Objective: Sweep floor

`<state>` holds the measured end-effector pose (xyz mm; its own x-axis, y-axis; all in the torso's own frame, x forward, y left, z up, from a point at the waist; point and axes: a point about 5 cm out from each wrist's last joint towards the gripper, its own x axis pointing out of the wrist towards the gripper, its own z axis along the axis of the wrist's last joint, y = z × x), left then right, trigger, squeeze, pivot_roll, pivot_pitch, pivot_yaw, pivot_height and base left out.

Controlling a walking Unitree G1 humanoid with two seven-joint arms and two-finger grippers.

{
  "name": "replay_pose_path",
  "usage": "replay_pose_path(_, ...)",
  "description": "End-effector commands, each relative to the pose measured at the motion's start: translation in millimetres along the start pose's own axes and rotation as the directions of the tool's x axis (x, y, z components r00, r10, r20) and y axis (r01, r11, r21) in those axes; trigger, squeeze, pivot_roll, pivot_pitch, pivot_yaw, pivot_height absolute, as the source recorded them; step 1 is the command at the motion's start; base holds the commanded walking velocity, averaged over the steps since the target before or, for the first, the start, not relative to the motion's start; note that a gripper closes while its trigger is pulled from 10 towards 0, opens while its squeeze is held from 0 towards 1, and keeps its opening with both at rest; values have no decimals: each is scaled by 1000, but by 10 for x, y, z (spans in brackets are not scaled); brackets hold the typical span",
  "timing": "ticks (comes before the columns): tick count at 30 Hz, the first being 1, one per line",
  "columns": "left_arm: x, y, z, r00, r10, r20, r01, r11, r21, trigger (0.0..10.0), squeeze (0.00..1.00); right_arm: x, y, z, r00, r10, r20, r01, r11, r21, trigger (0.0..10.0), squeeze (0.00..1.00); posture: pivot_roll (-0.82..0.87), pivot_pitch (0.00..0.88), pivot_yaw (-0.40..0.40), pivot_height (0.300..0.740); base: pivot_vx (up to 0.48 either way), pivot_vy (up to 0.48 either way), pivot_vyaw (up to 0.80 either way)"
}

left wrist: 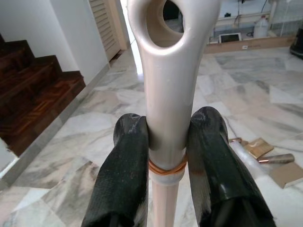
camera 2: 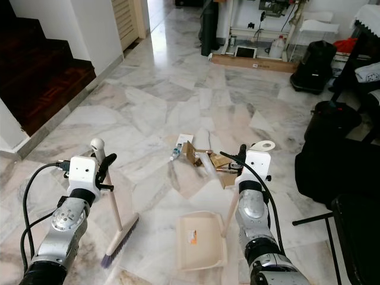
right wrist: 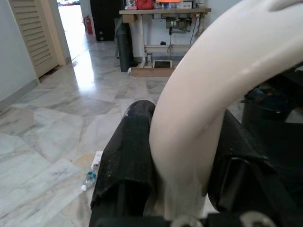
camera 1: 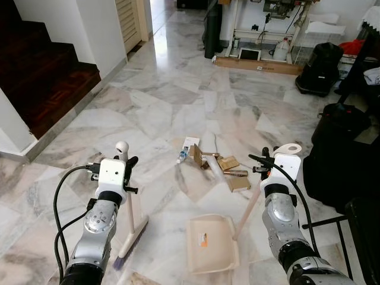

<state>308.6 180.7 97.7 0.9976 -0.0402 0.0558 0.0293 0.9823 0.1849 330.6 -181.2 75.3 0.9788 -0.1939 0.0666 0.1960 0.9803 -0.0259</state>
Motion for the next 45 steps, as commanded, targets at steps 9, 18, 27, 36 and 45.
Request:
replay_pose_path(9, 55, -82, 87, 999, 0, 50, 1, 1000, -31, 10000, 0, 74, -65, 156, 997, -27, 70, 24, 999, 41, 10000, 0, -14, 0, -23, 740, 27, 0, -53)
replay_pose_path(18, 44, -60, 81, 998, 21, 51, -19, 999, -37, 10000, 0, 82, -48, 176, 997, -10, 80, 8, 1000, 26, 10000, 0, -6, 15, -40, 740, 300, 0, -405)
replay_pose_path(27, -4, -16, 58, 998, 37, 48, -35, 999, -33, 10000, 0, 79, 35, 176, 997, 16, 74, -19, 999, 45, 10000, 0, 4, 30, -45, 740, 312, 0, 0)
replay_pose_path(36, -9, -33, 56, 998, 33, 47, -31, 999, -33, 10000, 0, 64, 16, 153, 998, 13, 67, -16, 999, 46, 10000, 0, 2, 27, -45, 740, 315, 0, 0)
replay_pose_path(45, -8, -36, 60, 998, 35, 49, -33, 999, -31, 10000, 0, 70, 39, 161, 997, 23, 68, -27, 998, 51, 10000, 0, 8, 23, -48, 740, 316, 0, 0)
